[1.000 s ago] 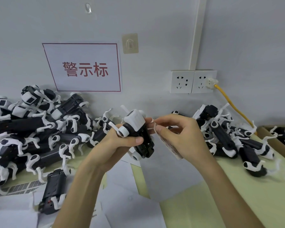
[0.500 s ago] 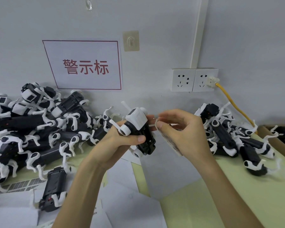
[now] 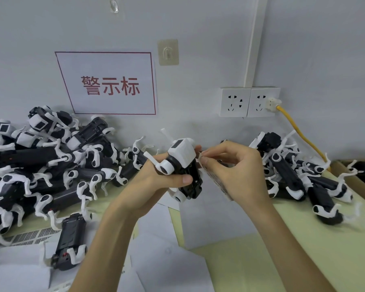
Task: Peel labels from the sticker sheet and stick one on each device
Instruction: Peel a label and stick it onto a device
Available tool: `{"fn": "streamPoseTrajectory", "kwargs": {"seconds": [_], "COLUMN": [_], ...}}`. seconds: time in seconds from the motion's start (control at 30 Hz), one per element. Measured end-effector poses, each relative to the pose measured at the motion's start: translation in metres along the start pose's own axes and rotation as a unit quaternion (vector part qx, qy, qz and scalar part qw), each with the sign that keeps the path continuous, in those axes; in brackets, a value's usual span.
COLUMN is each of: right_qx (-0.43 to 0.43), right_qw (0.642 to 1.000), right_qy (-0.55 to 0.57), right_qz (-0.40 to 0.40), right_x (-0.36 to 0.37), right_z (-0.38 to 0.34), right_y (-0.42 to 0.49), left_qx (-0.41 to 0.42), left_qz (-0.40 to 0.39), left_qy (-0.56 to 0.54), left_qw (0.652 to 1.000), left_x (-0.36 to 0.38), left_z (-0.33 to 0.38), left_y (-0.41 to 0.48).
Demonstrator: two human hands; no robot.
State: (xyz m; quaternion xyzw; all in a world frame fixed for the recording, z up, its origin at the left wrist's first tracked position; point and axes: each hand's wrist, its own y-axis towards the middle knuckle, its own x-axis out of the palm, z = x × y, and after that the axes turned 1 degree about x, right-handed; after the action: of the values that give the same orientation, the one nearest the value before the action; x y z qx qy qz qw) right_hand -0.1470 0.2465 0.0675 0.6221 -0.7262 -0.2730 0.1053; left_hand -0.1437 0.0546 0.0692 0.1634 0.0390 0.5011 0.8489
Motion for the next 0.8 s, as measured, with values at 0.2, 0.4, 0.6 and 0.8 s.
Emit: {"fn": "streamPoseTrajectory", "kwargs": {"seconds": [0.2, 0.4, 0.6, 0.8], "right_qx": [0.002, 0.075, 0.111, 0.123], "right_qw": [0.997, 0.965, 0.95, 0.952], "right_qy": [0.069, 0.227, 0.251, 0.249], "right_qz": [-0.026, -0.106, -0.148, -0.132], "right_x": [-0.001, -0.011, -0.012, -0.011], "right_z": [0.001, -0.006, -0.007, -0.007], "right_y": [0.003, 0.006, 0.006, 0.006], "left_qx": [-0.026, -0.063, 0.035, 0.038], "left_qz": [0.045, 0.108, 0.023, 0.008], "left_qy": [0.006, 0.05, -0.061, -0.064], "left_qw": [0.999, 0.991, 0.997, 0.997], "left_x": [-0.005, -0.019, -0.012, -0.008], "left_z": [-0.003, -0.003, 0.008, 0.012], "left_y": [0.001, -0.002, -0.007, -0.006]}}
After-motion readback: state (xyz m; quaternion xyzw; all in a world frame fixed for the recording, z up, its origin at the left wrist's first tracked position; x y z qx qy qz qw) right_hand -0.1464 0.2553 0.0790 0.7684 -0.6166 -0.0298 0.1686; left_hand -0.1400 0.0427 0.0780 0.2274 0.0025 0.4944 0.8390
